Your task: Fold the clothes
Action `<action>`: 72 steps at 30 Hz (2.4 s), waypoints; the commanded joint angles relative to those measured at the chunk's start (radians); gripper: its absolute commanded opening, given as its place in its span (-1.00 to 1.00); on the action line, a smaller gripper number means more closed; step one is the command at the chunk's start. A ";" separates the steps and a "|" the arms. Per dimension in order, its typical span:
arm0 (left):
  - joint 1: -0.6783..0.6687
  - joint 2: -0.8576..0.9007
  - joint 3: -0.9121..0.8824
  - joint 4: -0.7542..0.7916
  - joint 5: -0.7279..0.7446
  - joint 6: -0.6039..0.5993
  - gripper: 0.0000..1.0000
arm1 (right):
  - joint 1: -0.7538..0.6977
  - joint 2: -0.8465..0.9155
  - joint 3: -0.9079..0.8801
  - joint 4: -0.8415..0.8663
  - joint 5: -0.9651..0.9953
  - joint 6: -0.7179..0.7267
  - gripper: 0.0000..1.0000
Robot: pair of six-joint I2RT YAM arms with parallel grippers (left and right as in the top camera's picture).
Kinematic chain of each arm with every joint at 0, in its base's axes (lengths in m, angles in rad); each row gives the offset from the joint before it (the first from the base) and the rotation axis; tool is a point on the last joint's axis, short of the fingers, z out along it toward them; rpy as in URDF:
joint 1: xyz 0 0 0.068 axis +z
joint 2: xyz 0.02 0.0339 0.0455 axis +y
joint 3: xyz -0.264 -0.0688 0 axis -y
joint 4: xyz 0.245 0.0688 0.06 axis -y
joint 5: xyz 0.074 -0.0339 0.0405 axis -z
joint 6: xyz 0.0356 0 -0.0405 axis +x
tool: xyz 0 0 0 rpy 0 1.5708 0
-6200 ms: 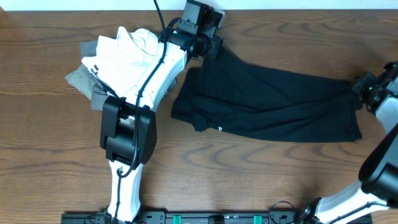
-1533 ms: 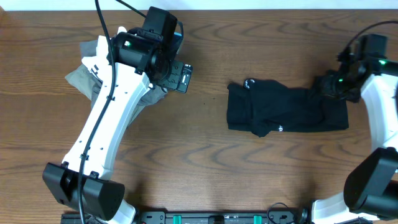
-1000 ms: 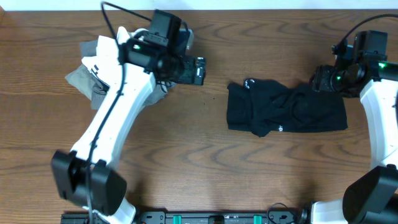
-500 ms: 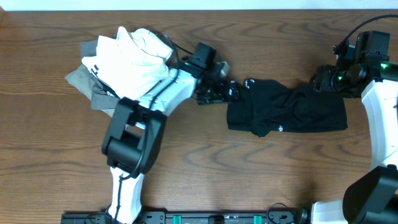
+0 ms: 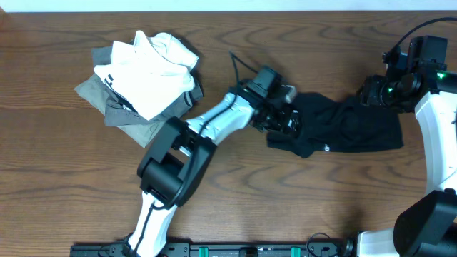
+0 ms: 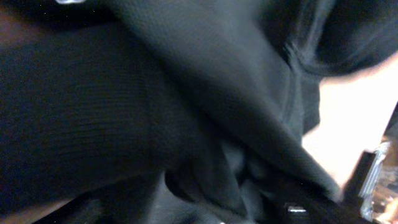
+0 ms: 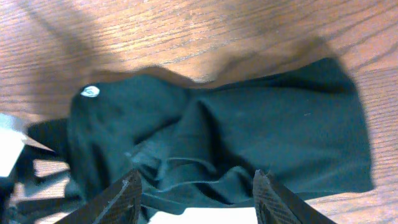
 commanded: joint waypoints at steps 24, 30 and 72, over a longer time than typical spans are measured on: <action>0.016 -0.290 0.307 -0.566 -0.418 0.325 -0.88 | -0.010 -0.010 -0.003 0.000 -0.024 0.048 0.04; -0.085 -0.195 0.306 -0.485 -0.418 0.325 -0.88 | -0.010 -0.010 -0.003 -0.008 -0.024 0.052 0.04; 0.087 -0.339 0.313 -0.695 -0.508 0.145 0.97 | 0.343 0.285 -0.003 0.102 0.035 0.133 -0.68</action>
